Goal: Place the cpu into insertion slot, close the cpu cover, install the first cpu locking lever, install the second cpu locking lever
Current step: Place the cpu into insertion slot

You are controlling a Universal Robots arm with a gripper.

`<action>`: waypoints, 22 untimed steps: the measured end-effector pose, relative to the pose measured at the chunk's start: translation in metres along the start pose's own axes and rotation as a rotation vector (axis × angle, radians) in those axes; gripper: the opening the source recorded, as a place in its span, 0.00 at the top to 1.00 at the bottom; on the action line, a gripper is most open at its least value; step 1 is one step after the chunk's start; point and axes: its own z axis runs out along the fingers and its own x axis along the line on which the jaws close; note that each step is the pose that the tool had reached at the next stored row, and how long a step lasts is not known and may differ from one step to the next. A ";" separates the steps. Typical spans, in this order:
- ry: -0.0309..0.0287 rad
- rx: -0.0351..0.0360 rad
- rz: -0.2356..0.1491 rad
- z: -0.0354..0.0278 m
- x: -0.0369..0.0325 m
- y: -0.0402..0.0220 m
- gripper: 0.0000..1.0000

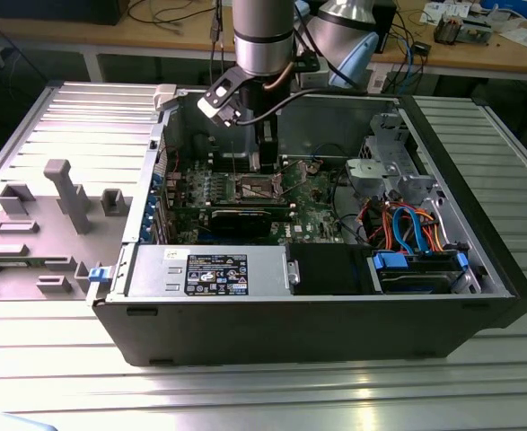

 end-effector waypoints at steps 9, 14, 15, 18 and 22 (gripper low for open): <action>-0.0001 0.0000 0.000 0.0023 -0.0001 -0.0002 0.46; 0.0000 0.0000 0.000 0.0051 -0.0001 -0.0015 0.46; 0.0000 0.0000 0.000 0.0062 -0.0001 -0.0021 0.46; 0.0001 0.0002 0.000 0.0102 0.0002 -0.0033 0.46; -0.0001 0.0008 0.000 0.0116 0.0002 -0.0036 0.46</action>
